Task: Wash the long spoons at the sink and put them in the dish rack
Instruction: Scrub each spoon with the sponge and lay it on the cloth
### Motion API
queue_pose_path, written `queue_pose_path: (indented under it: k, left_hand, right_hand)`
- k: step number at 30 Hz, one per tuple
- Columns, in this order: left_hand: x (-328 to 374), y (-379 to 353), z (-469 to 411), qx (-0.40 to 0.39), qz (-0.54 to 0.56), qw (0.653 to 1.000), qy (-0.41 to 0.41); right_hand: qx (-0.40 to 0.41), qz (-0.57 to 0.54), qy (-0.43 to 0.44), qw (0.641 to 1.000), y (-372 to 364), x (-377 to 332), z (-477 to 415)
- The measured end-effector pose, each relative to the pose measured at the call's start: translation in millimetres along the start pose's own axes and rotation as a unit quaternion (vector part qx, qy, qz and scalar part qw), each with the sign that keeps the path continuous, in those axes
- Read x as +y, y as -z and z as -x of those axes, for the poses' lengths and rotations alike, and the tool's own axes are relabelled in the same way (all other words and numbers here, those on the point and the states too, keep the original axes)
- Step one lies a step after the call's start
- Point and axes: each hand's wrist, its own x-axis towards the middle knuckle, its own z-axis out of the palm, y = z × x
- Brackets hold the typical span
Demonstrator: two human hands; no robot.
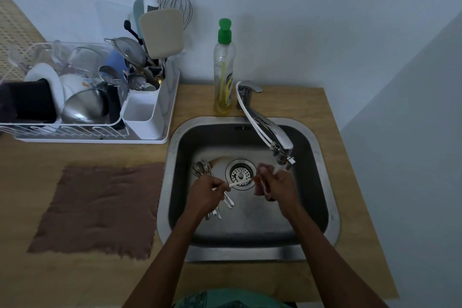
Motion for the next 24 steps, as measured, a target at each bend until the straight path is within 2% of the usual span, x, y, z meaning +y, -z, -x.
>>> queue_pose_path:
  k: [4,6,8,10,12,15,19,20,22,24]
  left_hand:
    - [1.8,-13.2,8.1,-0.003,0.036,0.999,0.001]
    - [2.7,-19.7,9.4,0.009,0.030,1.000,-0.001]
    - [2.2,-20.2,9.7,0.035,0.026,0.999,0.005]
    - [-0.1,-17.9,9.5,0.050,0.040,0.998,0.017]
    - [-1.0,-16.2,11.1,0.044,0.045,0.998,0.015]
    - [1.5,-23.3,14.0,0.032,0.042,0.999,0.010]
    - [9.0,-35.8,17.3,0.034,0.066,0.997,0.013]
    - [8.2,-35.5,15.6,0.040,0.069,0.997,0.018]
    - [2.9,-33.1,11.8,0.042,0.079,0.996,0.031]
    - [-3.2,-31.4,10.3,0.034,0.068,0.997,0.028]
  right_hand:
    - [0.097,0.073,-0.014,0.992,-8.3,3.6,-7.5]
    - [0.112,0.098,-0.015,0.989,-10.1,10.5,-17.1]
    - [0.083,0.024,-0.020,0.996,-10.8,5.9,-11.6]
    - [0.020,-0.044,0.002,0.999,-9.7,2.7,-5.1]
    - [-0.009,-0.062,0.014,0.998,-8.0,2.3,-1.2]
    - [0.091,0.009,-0.023,0.996,-13.7,3.3,-6.3]
    - [0.158,-0.003,-0.019,0.987,-10.9,20.4,-22.1]
    - [0.146,-0.014,-0.023,0.989,-7.9,21.8,-21.4]
    - [0.070,-0.027,-0.012,0.997,-5.8,11.4,-11.7]
    - [0.025,-0.006,0.006,1.000,-3.8,2.5,-8.3]
